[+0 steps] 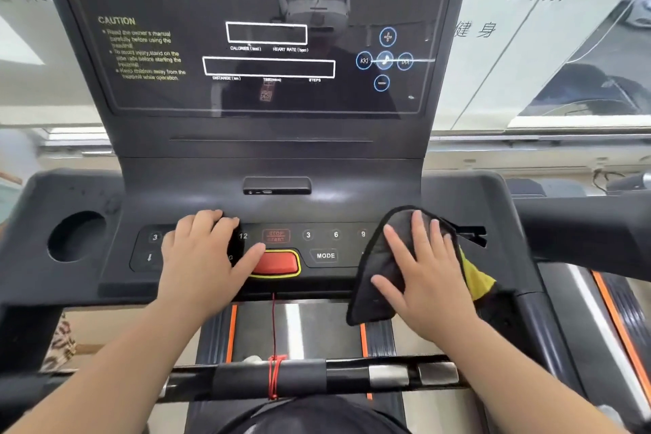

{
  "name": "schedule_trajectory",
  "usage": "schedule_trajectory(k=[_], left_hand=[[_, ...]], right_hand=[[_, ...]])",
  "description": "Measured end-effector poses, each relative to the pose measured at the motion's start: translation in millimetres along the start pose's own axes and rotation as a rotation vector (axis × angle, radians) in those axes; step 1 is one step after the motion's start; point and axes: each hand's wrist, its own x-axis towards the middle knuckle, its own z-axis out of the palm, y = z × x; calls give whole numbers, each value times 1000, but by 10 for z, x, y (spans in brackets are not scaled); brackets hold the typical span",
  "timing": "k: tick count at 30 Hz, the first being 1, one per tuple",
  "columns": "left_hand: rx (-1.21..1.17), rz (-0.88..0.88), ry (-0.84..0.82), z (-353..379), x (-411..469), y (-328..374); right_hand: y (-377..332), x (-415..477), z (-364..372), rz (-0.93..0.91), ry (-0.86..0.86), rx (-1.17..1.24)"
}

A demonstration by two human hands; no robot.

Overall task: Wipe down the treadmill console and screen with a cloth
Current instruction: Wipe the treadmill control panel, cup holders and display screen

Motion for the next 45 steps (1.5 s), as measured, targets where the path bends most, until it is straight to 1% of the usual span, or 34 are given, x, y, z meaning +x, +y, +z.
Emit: schedule_trajectory(k=[2, 3, 5, 8, 10, 12, 14, 18, 19, 21, 23, 26, 30, 33, 35, 36, 37, 39, 40, 41, 42, 43, 45], left_hand=[[-16, -11, 21, 2, 6, 13], [-20, -17, 32, 3, 10, 18], [-23, -25, 47, 0, 20, 35], [-19, -41, 38, -8, 46, 58], [-17, -39, 36, -12, 63, 58], [-27, -33, 43, -16, 64, 46], [-33, -25, 41, -23, 51, 32], [-38, -22, -4, -61, 26, 35], [-42, -21, -19, -77, 22, 31], [-49, -2, -42, -121, 23, -1], [-48, 33, -76, -171, 30, -60], [-64, 111, -136, -227, 35, -199], [-69, 194, -101, -236, 53, -458], [-33, 232, -80, -234, 85, -642], [-11, 254, -66, -226, 114, -801], [-1, 252, -65, -225, 136, -889], [7, 245, -63, -228, 154, -979], [2, 231, -52, -236, 173, -1161], [-8, 231, -46, -246, 181, -1252], [-18, 234, -43, -257, 190, -1337], [-28, 243, -46, -266, 199, -1420], [-36, 258, -53, -272, 208, -1496], [-48, 305, -74, -274, 222, -1619]], right_hand=[[-126, 67, -26, 71, 9, -13], [-238, 93, -40, 66, 23, -18], [-499, 111, -58, -26, 34, -10], [-844, 53, -23, -242, 25, 56], [-920, -39, 12, -340, 18, 72], [-795, -104, 29, -365, 39, 50], [-528, -104, 26, -254, 27, 36], [-41, 42, -19, 112, 2, 69], [-30, 84, -32, 167, -6, 73], [-154, 148, -54, 199, 7, 60], [-406, 182, -80, 144, 9, 37], [-811, 248, -83, 11, -2, 56], [-1200, 294, -64, -152, -11, 66], [-1167, 166, -31, -302, -7, 38], [-997, 64, -22, -341, -13, 14], [-901, 33, -21, -297, -15, 7], [-822, 14, -30, -200, -18, 12], [-780, 31, -76, 77, -28, 63], [-842, 67, -104, 195, -28, 93], [-947, 121, -137, 274, -27, 118], [-1080, 184, -163, 309, -33, 139], [-1224, 247, -192, 297, -46, 151], [-1510, 356, -254, 176, -83, 141]])
